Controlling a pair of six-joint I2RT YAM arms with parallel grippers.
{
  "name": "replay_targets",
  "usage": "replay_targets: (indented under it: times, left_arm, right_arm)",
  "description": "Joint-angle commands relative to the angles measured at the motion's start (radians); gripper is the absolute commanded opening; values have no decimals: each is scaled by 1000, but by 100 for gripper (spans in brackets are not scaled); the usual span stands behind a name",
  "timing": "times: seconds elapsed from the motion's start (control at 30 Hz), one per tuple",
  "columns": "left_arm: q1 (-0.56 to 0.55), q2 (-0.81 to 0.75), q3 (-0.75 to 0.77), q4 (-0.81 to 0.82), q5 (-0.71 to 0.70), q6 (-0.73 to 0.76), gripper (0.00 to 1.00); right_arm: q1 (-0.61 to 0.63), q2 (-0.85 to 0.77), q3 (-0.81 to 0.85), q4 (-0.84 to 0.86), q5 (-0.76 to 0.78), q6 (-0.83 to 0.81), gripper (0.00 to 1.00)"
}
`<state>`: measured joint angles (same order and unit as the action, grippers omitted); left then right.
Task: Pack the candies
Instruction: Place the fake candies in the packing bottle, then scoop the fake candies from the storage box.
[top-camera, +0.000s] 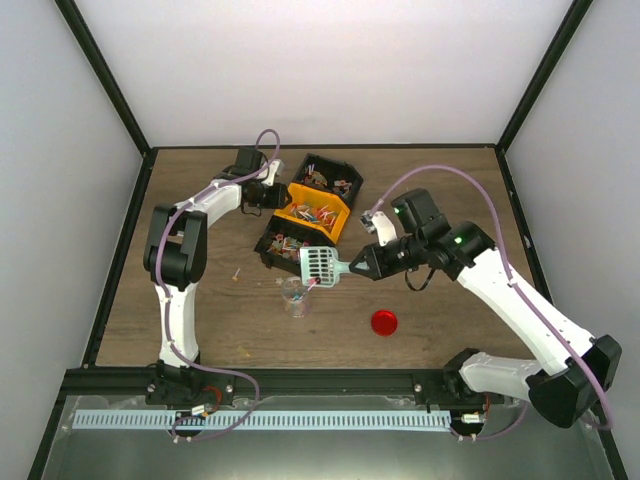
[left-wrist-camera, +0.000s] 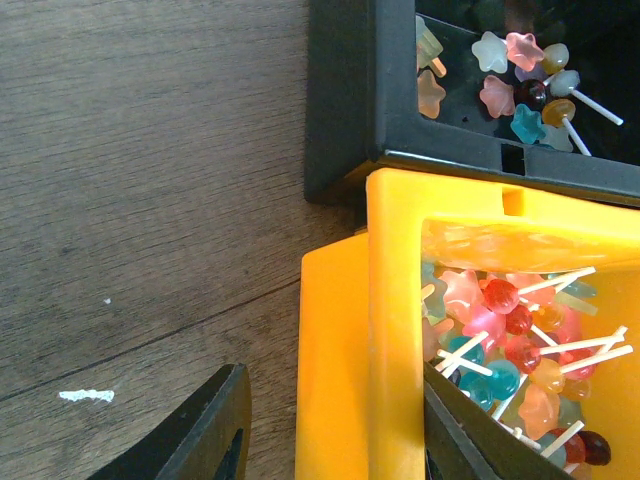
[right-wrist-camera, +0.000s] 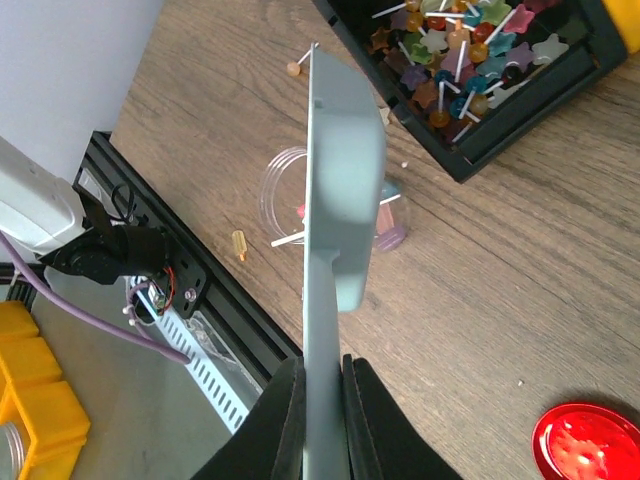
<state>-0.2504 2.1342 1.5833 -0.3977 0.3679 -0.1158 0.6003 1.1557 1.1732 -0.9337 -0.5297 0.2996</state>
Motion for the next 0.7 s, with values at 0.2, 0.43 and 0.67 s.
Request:
replay_targets:
  times: [0.2, 0.43, 0.67]
  left_arm:
    - [5, -25, -7, 8, -6, 4, 43]
    - [5, -19, 0, 8, -3, 2, 43]
    - [5, -17, -1, 8, -1, 3, 43]
  right_arm:
    - [115, 65, 142, -83, 159, 3, 1]
    - [170, 117, 207, -115, 224, 4, 1]
    - [173, 115, 239, -109, 249, 14, 1]
